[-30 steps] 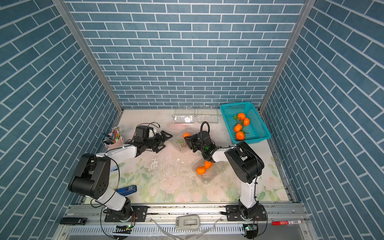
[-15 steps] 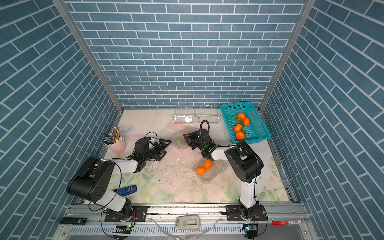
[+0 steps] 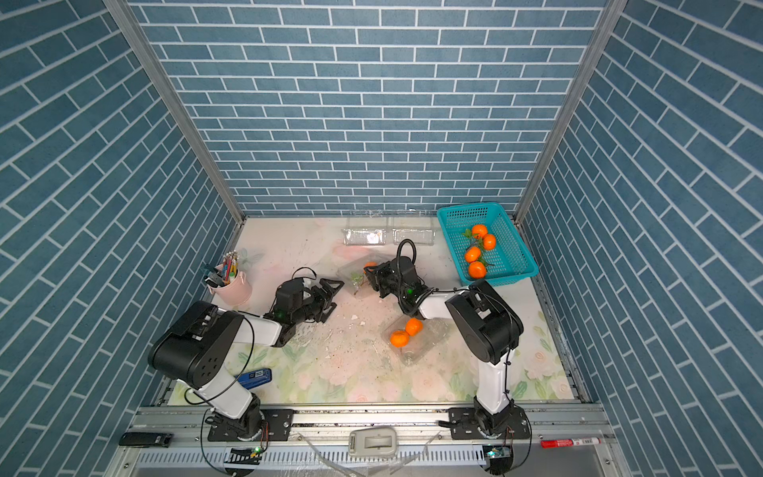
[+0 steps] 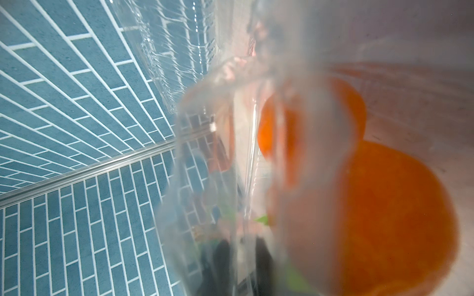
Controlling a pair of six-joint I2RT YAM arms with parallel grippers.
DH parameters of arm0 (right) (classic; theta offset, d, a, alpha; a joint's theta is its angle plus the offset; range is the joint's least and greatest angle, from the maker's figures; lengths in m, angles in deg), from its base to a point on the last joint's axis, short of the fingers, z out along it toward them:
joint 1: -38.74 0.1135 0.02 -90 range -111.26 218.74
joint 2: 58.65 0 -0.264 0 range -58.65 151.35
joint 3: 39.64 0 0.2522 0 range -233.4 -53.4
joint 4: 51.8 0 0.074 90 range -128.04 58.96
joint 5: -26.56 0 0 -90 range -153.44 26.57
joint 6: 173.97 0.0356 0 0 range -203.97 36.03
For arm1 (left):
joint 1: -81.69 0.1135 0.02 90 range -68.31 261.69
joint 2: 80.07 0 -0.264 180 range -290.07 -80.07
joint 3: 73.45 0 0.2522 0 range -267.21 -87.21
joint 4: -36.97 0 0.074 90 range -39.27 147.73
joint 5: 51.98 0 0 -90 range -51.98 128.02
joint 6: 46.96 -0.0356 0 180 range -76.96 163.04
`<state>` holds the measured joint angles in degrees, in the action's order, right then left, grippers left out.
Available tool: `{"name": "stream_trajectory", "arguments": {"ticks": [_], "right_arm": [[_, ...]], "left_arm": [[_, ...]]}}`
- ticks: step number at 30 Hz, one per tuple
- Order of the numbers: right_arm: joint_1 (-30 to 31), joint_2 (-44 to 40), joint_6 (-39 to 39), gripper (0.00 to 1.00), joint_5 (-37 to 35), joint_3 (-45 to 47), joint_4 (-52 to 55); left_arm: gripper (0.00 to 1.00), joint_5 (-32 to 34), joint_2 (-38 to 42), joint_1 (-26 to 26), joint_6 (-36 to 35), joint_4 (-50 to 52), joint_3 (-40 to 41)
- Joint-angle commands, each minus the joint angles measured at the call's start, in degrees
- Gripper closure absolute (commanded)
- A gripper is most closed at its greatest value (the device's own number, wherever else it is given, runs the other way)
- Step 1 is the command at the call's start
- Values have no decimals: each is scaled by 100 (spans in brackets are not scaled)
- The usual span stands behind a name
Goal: Take oranges out of containers
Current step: Open the packing box at the center of the board.
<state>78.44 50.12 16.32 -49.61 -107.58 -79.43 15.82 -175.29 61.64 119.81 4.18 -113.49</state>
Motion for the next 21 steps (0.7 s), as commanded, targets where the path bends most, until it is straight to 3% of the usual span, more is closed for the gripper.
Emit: {"name": "stream_trajectory", "arguments": {"ticks": [1, 21], "right_arm": [[55, 48, 149, 79, -98, 125, -157], [176, 85, 122, 79, -29, 93, -140]], "left_arm": [[2, 157, -45, -14, 91, -274, 114], [2, 239, -300, -213, 198, -434, 1]]}}
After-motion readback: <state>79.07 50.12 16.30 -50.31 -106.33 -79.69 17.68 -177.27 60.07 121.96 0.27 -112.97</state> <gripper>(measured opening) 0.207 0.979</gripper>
